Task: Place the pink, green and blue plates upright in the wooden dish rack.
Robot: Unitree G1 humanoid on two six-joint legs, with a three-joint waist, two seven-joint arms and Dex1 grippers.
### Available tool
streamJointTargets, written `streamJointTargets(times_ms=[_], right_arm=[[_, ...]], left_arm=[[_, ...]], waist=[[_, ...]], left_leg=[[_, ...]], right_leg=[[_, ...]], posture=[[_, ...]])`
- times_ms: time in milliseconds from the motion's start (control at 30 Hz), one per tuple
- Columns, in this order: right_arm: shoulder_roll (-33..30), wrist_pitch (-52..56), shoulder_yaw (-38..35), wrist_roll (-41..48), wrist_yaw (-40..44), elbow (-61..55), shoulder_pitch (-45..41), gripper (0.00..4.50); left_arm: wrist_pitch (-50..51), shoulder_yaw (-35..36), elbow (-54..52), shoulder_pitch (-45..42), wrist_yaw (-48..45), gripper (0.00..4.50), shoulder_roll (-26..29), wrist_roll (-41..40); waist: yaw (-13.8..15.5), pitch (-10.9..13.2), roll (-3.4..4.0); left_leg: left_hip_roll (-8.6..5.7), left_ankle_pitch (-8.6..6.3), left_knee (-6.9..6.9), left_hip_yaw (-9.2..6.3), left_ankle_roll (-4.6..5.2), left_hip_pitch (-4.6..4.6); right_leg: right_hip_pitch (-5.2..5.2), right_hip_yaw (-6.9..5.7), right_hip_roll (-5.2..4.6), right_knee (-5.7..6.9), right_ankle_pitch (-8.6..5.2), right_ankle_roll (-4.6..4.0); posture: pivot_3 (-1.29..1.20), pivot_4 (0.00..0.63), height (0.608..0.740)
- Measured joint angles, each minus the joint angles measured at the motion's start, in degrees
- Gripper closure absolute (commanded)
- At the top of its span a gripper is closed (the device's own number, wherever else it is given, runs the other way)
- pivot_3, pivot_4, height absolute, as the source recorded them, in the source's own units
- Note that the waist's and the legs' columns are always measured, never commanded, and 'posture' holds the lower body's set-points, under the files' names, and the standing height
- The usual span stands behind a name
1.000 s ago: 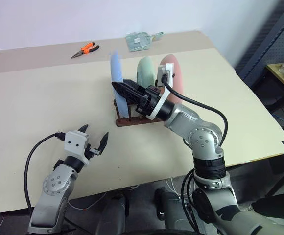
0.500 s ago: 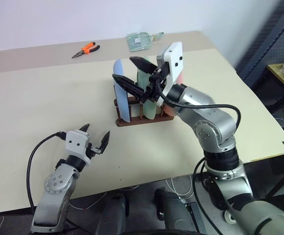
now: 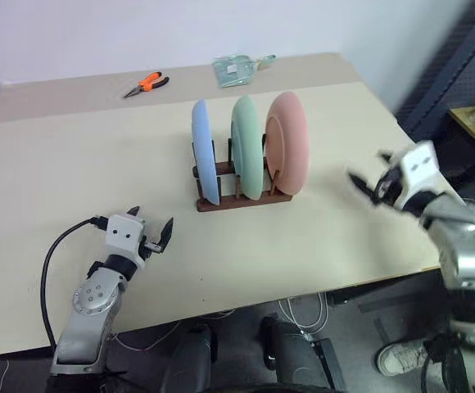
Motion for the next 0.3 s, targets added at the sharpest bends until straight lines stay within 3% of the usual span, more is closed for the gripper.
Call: streamJointTargets(times_ms=[300], right_arm=[[3.21, -3.19, 2.52, -0.28, 1.82, 0.45, -3.55, 0.61]], left_arm=[[-0.85, 1.15, 2.26, 0.45, -1.55, 0.33, 1.37, 0.65]], waist=[[-0.02, -0.02, -0.03]], left_leg=[[0.23, 0.00, 0.08, -0.01, 0.00, -0.02]], right_leg=[[0.03, -0.04, 0.04, -0.01, 0.04, -0.05]], posture=[[0.00, 0.150, 0.739]])
